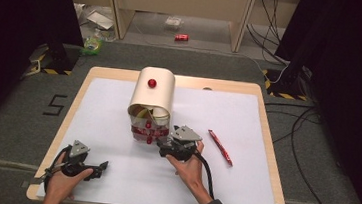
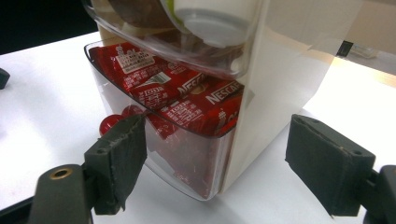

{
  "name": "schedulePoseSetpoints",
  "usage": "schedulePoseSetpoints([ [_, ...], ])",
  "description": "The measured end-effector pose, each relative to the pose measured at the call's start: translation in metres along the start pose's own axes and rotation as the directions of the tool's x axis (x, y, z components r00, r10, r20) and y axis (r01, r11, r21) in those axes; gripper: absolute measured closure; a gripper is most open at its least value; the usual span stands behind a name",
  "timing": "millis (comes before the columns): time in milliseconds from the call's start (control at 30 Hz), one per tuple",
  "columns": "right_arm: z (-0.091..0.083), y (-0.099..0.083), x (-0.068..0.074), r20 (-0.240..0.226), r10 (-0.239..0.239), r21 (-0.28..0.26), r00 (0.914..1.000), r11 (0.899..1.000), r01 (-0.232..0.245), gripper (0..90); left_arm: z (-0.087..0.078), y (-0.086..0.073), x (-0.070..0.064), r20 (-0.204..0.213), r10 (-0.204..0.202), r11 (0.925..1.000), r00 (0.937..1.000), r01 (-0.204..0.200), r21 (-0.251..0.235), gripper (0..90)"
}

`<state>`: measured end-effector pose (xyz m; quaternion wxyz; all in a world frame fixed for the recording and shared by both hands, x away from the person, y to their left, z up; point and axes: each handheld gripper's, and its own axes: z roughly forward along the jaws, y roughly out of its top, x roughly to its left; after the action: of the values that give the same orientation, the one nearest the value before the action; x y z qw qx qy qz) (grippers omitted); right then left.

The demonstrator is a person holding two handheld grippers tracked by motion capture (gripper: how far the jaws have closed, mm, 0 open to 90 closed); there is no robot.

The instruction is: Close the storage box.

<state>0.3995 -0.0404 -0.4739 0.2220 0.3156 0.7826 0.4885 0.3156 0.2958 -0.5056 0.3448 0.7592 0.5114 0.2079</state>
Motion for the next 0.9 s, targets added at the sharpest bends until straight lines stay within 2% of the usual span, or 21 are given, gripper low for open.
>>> schedulePoseSetpoints([
  [267,0.004,0.0,-0.005,0.024,0.014,-0.008,0.9996,1.0,-0.013,21.7,0.0,0.0,0.0,0.001,-0.001,1.0,1.0,0.001,0.0,6.5],
  [400,0.005,-0.001,-0.007,0.018,0.034,-0.003,0.9993,0.999,-0.034,20.7,0.0,0.0,0.0,0.001,-0.001,1.0,1.0,0.001,0.0,6.5],
  [500,0.004,0.0,-0.006,0.029,0.008,-0.001,0.9995,1.0,-0.008,20.6,0.0,0.0,0.0,0.001,-0.001,1.0,1.0,0.001,0.0,6.6],
  [900,-0.003,0.0,-0.012,0.035,0.018,0.022,0.9992,1.0,-0.019,22.5,0.0,0.0,0.0,0.002,-0.002,1.0,1.0,0.002,-0.001,6.6],
])
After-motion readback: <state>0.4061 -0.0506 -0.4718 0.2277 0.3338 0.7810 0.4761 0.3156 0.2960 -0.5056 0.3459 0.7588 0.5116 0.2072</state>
